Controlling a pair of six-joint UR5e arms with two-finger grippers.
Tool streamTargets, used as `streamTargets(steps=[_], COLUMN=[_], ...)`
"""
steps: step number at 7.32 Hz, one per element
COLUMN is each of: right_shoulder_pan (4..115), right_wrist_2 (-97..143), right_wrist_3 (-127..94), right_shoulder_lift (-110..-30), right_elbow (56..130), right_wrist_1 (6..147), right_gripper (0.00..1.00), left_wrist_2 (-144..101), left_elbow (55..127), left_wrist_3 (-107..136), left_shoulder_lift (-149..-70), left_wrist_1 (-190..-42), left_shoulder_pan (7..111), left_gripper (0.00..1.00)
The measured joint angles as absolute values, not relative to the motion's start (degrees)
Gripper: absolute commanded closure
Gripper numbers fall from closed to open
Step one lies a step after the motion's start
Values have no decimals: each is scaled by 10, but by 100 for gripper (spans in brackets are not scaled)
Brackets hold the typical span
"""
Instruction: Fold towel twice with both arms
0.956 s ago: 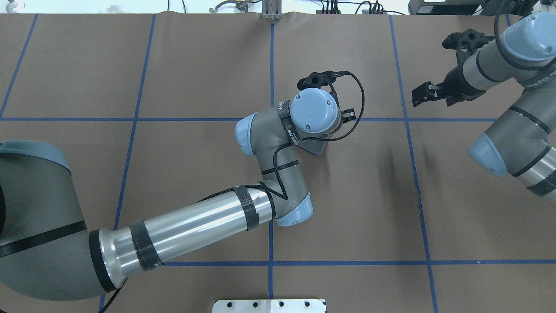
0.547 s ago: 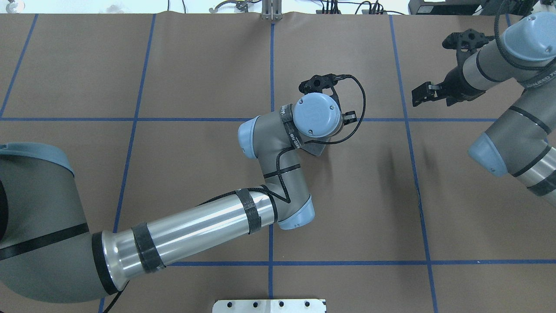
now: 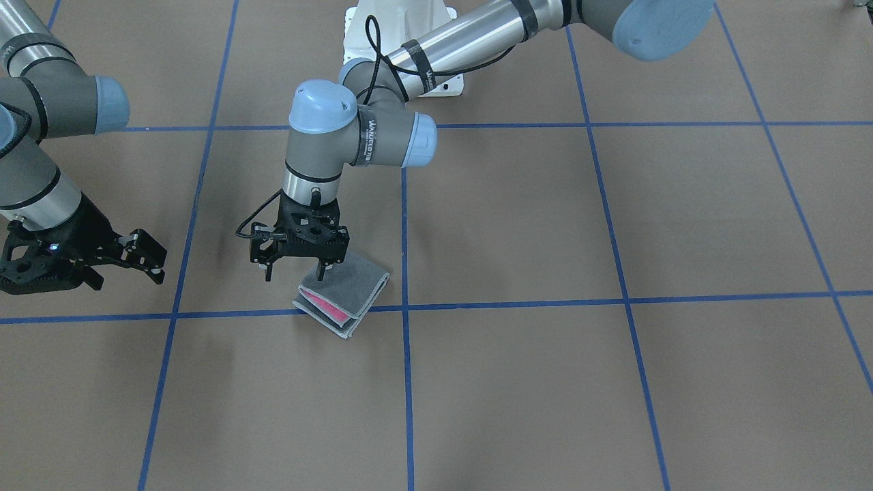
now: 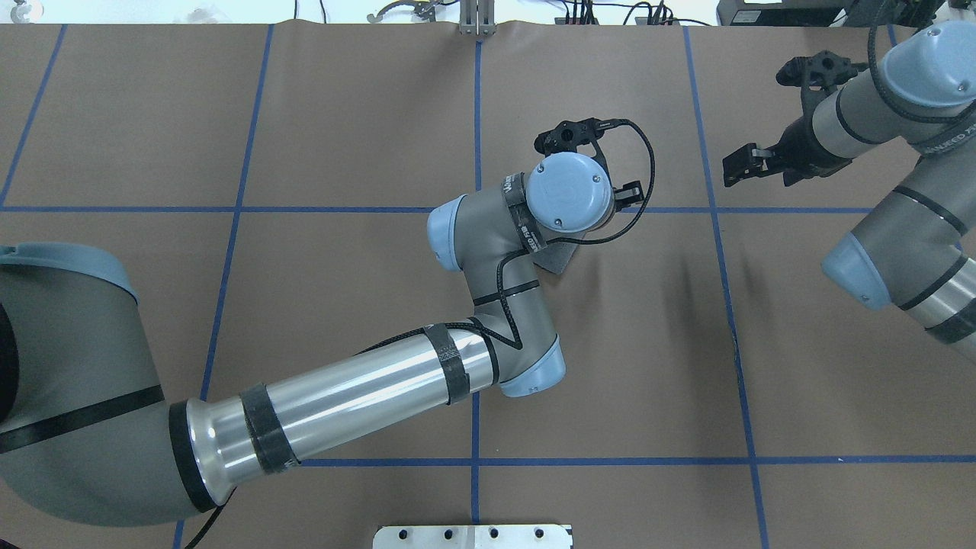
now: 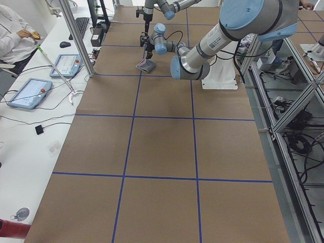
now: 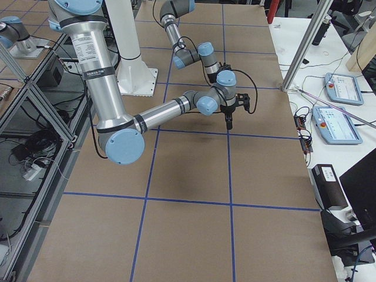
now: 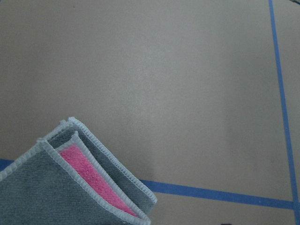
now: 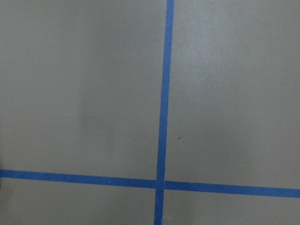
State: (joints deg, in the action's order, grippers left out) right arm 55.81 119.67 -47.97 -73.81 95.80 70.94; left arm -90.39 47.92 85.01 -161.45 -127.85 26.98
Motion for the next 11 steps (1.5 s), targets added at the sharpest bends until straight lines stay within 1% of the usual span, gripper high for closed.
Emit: streamTargets(steps=[1, 3, 5, 6, 7, 9, 11], right_shoulder_pan=[558, 558, 560, 564, 576, 624, 698], right_wrist_2=[1197, 1198, 1201, 1202, 1203, 1214, 1236], right_wrist_3=[-479, -478, -472, -463, -440, -352, -206], right_shoulder_lift=[-738, -738, -741, -747, -756, -780, -790], right_elbow=[958, 954, 950, 949, 947, 934, 926], right_wrist_1=[709, 710, 711, 711, 712, 722, 790], right_gripper=[2, 1, 1, 1, 1, 1, 1], left_wrist_2=[-922, -989, -1040, -1057, -1082, -1141, -1199], left_elbow=[486, 541, 630, 685, 744, 859, 933], left_wrist_3=[848, 824, 732, 673, 615, 503, 369], left_shoulder_lift=[-1618, -1621, -1614, -1594, -1559, -1444, -1314], left_wrist_1=[-1262, -1166, -1020, -951, -901, -858, -852], left_shoulder_pan=[280, 310, 339, 355, 375, 427, 498], left_gripper=[0, 0, 0, 0, 0, 0, 0])
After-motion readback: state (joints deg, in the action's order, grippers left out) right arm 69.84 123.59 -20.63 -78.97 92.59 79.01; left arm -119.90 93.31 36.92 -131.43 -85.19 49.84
